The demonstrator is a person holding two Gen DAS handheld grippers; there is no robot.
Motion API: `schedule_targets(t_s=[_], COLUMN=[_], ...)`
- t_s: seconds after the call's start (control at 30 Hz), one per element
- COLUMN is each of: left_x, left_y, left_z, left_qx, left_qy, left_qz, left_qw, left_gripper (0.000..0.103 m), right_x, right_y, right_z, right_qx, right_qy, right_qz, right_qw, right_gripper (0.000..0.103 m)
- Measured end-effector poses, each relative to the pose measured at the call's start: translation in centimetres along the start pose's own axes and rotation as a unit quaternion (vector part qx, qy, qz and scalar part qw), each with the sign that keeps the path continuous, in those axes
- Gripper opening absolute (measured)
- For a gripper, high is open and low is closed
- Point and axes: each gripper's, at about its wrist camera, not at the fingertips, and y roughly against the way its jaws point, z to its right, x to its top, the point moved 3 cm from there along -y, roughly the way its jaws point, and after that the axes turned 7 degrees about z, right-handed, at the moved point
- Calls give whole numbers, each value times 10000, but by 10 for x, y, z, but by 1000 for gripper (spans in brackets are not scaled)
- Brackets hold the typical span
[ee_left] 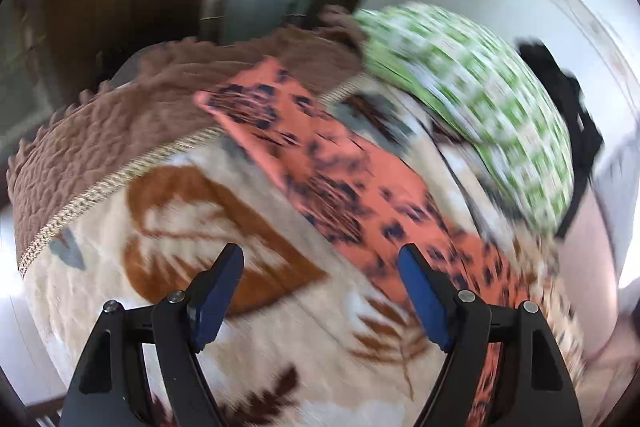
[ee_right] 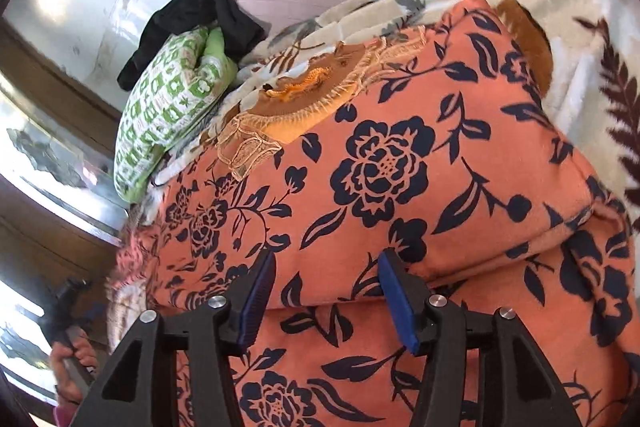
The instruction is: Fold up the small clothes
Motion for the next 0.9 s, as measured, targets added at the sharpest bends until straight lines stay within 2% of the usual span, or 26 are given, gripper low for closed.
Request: schedule_targets(t_s=[0.1,0.2,0.27,0.33,0.37,0.4,0.47,0.57,0.6,0.67,0.73,0.8,0.9], left_x=[19,23,25,24,23,23,24,30,30,30,33,36,36], left_y=[-24,-50,-62,-76,-84,-90,-97,-107,-108,-107,-99,-80,-48], left_z=[-20,-24,-26,-27,-27,-29,-30,-29,-30,-26,-15,10,53], left_qx=[-224,-564,-570,-587,-599,-602,-558,-514,-512,-408,-424,-613,-857], left_qy=[632,1047,1236,1307,1360,1422,1442,1457,1503,1354,987,525,-132], left_qz=[-214,-564,-480,-490,-535,-546,-440,-243,-201,-115,35,244,399], left_qw=[9975,9913,9895,9885,9875,9865,9870,9877,9871,9899,9942,9964,9954], left_gripper=[80,80,78,60,45,39,38,24,16,9,6,6,6], right_x=[1,1,1,2,2,2,2,2,2,3,4,8,15], right_y=[-2,0,-1,-2,-2,-2,-3,-4,-4,-4,-2,2,15], right_z=[0,-1,-1,0,1,1,1,0,0,0,0,1,6], right_qx=[4,-21,-19,-3,6,15,18,-4,-9,-1,26,38,56], right_qy=[-26,34,43,13,-4,-15,-17,28,39,17,-43,-76,-240], right_qz=[9,20,15,8,6,5,7,19,27,59,121,235,448], right_qw=[10000,10000,10000,10000,10000,10000,10000,10000,10000,10000,9999,9997,9987], right_gripper=[57,57,57,57,57,57,57,57,57,57,57,57,57])
